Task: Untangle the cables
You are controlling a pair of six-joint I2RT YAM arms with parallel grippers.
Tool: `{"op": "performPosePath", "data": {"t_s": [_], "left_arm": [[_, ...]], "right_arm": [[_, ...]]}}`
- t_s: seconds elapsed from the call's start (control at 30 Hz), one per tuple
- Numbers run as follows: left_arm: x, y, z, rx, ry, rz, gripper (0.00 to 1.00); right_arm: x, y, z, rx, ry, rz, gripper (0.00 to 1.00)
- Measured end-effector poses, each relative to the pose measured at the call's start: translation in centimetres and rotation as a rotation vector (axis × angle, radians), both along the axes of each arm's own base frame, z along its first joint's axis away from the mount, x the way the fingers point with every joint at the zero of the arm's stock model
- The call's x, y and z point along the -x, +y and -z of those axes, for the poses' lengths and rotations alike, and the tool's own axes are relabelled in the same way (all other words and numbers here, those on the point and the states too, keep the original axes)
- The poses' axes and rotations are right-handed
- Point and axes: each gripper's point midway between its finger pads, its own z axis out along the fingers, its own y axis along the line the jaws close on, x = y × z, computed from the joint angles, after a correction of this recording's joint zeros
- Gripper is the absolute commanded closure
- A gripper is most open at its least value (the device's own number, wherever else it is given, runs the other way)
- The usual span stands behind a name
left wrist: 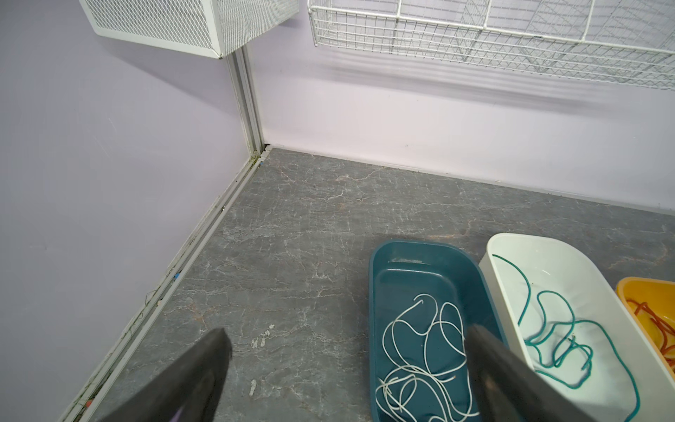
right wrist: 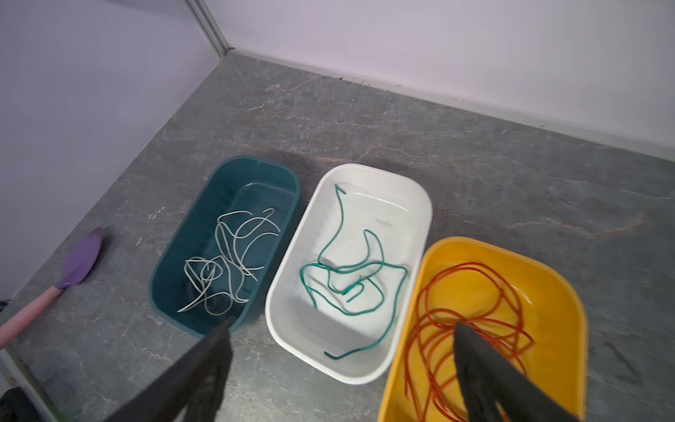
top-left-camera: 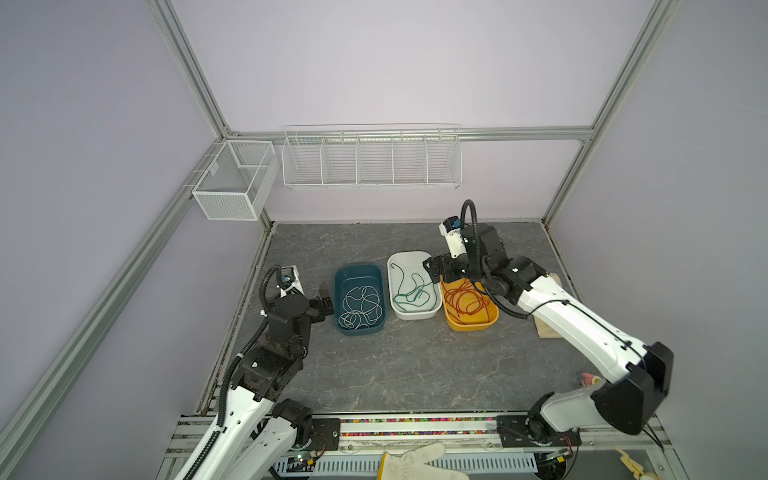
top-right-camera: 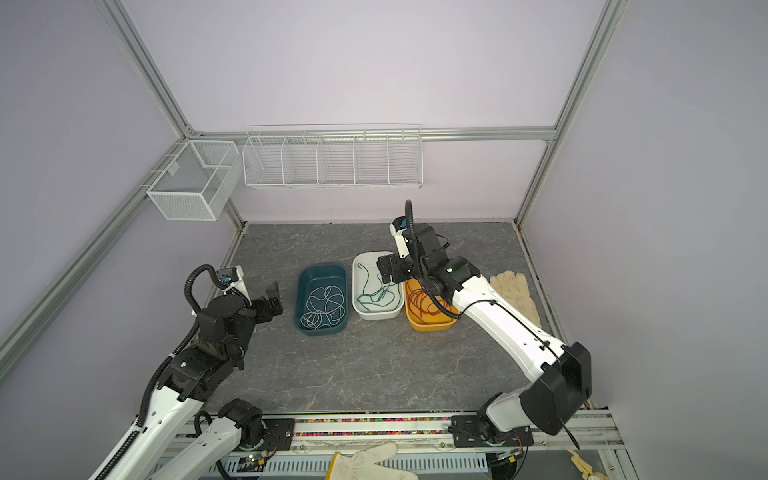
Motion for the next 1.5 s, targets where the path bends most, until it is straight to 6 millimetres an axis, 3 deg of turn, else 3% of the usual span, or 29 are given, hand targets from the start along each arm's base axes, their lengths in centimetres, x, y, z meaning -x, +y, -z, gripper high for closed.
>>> {"op": "performPosePath", "data": {"t_s": [0.27,0.43,0.5,0.7,0.77,1.03,1.17,1.3,1.5], "left_arm": [[-0.9,-0.4,3.4,-0.037,0.076,-0.007,0.01],[-1.6,-0.6,6.3,-0.076,0.138,-0.011,0.01],[-1.8,-0.4,7.1,-0.093,0.143,-0.017,0.01],[-2.2,0.8,8.4,-0.113,0.105,-0.066,0.01],[-2.3,1.2,9.0,-0.131,0.101,-0.072,0.01],[-4.0,2.2,11.2,-0.207,0.121,-0.074,0.01],[-4.9,3.1,12.6,-0.224,0.128,-0.099,0.01],[-6.1,3.2,12.6,-0.235,0.087,-0.124,0.01],[-7.7,4.3,13.3,-0.251,0.028,-0.198,0.01]], "right_arm": [[4.4,-9.2,-2.1,0.049,-0.188,0.208,0.11],[6.2,-14.4,-0.8,0.105,-0.266,0.347,0.11],[6.3,-16.0,0.6,0.156,-0.266,0.391,0.11],[6.3,-17.9,7.4,0.321,-0.182,0.435,0.11],[6.1,-18.3,8.4,0.352,-0.163,0.444,0.11],[3.9,-19.2,9.2,0.344,-0.185,0.488,0.11],[2.5,-19.5,10.9,0.337,-0.194,0.51,0.11],[1.6,-21.2,13.3,0.343,-0.169,0.561,0.11],[-0.4,-23.8,13.9,0.267,-0.179,0.656,0.11]]}}
